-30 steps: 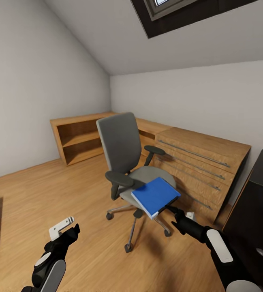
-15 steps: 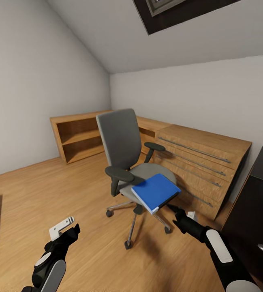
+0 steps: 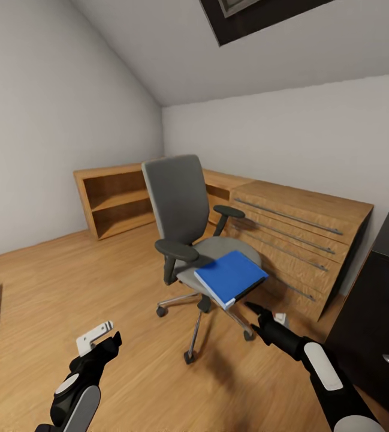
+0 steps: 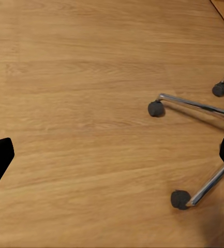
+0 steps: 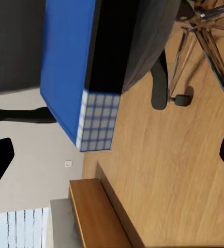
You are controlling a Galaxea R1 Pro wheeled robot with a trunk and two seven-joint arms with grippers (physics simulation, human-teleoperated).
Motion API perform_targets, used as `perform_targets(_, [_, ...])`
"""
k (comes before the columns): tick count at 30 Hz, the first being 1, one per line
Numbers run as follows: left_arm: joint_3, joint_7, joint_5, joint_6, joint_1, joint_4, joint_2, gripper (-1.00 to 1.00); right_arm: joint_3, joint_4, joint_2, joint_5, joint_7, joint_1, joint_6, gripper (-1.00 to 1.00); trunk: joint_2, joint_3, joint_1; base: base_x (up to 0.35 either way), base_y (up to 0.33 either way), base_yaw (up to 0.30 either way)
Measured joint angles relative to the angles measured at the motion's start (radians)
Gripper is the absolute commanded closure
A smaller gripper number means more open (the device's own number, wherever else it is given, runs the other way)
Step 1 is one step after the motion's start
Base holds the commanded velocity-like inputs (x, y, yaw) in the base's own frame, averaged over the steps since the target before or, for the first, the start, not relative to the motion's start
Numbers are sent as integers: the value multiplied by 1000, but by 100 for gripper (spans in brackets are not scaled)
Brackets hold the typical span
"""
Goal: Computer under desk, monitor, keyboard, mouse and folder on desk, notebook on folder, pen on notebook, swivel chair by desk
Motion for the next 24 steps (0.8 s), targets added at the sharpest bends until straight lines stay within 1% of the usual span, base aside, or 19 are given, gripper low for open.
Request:
perform_targets(11, [0, 0, -3, 0, 0, 3, 0, -100, -1, 5, 6, -2, 1, 0, -9, -100, -77, -34, 42, 0, 0, 0])
perform_targets(13, [0, 0, -2, 0, 0, 3, 0, -100, -1, 4, 7, -5, 0, 0, -9, -100, -77, -35, 42, 0, 0, 0])
perform_targets(14, [0, 0, -1, 0, 0, 3, 0, -100, -1, 3, 9, -11, 0, 0, -6, -100, -77, -35, 42, 0, 0, 0])
perform_targets(17, [0, 0, 0, 0, 0, 4, 2, -100, 0, 3, 17, -65, -4, 0, 0, -100, -77, -35, 42, 0, 0, 0])
perform_targets(20, [0, 0, 0, 0, 0, 5, 4, -100, 1, 5, 19, -90, -7, 0, 3, -100, -77, -35, 42, 18, 0, 0])
perform_targets(24, [0, -1, -2, 1, 0, 6, 5, -100, 0, 5, 21, -129, -8, 0, 22, -100, -77, -35, 42, 191, 0, 0])
